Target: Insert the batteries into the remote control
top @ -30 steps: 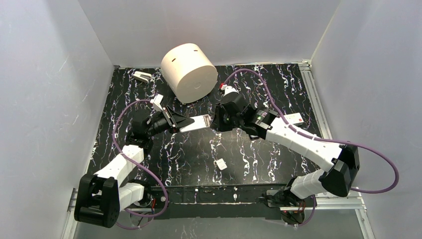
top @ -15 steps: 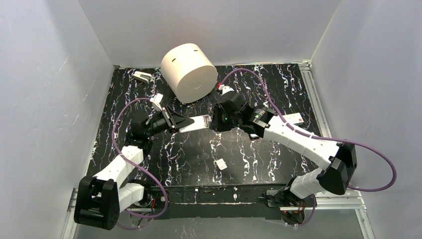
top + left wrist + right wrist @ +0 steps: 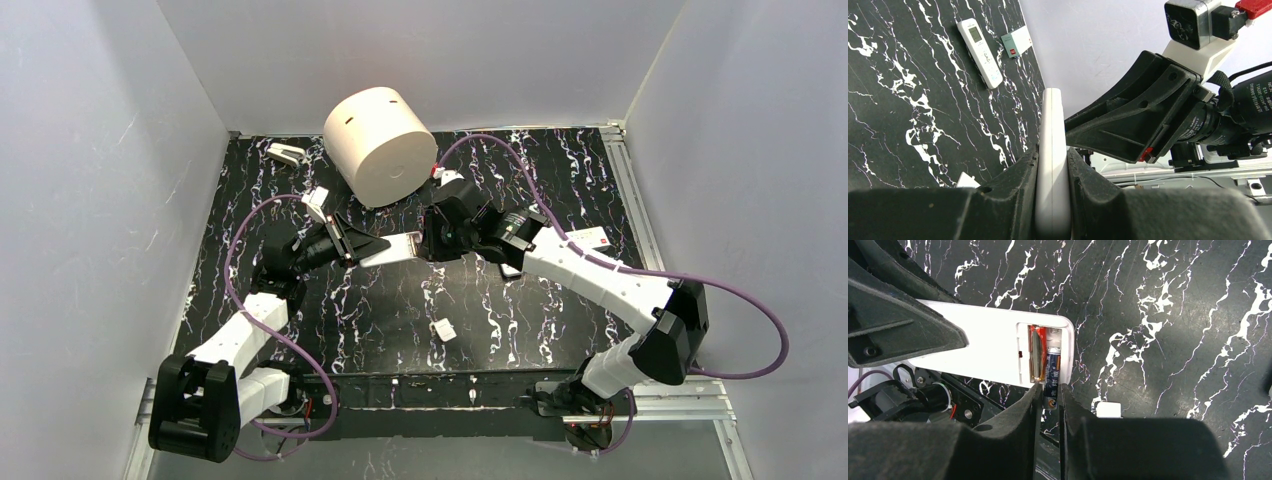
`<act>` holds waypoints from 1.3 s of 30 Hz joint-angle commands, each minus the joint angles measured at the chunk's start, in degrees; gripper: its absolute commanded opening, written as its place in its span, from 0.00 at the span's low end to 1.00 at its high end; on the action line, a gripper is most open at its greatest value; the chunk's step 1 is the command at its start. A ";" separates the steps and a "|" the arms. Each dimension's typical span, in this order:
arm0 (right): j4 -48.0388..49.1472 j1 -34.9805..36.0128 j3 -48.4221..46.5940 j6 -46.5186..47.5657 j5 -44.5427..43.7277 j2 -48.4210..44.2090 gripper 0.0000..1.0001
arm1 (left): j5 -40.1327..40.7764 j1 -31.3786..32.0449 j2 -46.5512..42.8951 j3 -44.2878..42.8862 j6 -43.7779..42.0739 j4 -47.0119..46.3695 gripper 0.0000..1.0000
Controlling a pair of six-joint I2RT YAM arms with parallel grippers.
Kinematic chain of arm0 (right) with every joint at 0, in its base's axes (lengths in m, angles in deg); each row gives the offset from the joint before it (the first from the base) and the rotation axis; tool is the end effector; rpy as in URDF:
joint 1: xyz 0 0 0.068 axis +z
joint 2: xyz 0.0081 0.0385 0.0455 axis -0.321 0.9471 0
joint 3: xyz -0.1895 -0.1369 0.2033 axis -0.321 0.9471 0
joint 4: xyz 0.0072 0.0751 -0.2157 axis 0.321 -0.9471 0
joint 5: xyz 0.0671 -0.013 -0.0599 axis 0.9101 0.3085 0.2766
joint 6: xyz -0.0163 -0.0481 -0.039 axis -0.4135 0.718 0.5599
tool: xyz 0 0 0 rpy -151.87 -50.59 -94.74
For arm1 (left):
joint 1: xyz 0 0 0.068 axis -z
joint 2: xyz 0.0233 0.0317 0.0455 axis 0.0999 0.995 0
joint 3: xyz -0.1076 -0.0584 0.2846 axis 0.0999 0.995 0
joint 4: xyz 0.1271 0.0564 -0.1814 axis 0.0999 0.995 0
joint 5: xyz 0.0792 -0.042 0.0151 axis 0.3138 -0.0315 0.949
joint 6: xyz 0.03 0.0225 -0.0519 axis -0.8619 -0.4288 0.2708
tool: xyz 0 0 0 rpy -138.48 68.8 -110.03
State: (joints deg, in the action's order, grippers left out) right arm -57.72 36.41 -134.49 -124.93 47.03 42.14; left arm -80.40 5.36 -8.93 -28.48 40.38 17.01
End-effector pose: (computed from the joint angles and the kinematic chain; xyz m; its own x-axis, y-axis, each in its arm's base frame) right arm 0.1769 0.2428 0.3759 -0.7423 -0.0309 -0.6693 -0.3920 0.8302 0.3963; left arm 0.1773 -0.0733 0.3119 -0.7712 -0.4453 -0.4549 0.4066 0.2052 -0.8903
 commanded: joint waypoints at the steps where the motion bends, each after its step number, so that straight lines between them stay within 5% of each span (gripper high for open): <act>1: -0.63 -0.14 -2.34 0.83 -0.53 0.46 0.27 | -3.24 0.25 -1.84 -0.13 0.10 -2.89 0.00; 10: 0.11 -0.14 -2.89 -0.84 -2.25 0.51 0.30 | -1.93 0.25 -1.32 0.22 1.43 -2.89 0.00; 19: 10.14 -0.46 3.73 -4.98 -2.73 -6.79 0.62 | -0.17 0.25 1.09 -0.60 11.13 -2.89 0.00; 26: 35.07 -1.06 21.38 -16.29 -1.97 -17.67 0.86 | 1.12 0.25 0.51 -1.60 24.17 -2.89 0.00; 39: 63.74 -1.12 34.66 -28.56 -2.07 -21.96 0.96 | 4.55 0.25 -5.16 -1.86 40.71 -2.89 0.00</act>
State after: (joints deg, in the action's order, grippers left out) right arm -7.34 35.38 -101.16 -148.60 45.18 20.68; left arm -76.19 5.43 -11.57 -28.51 75.74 15.76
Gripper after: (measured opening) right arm 0.963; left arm 0.203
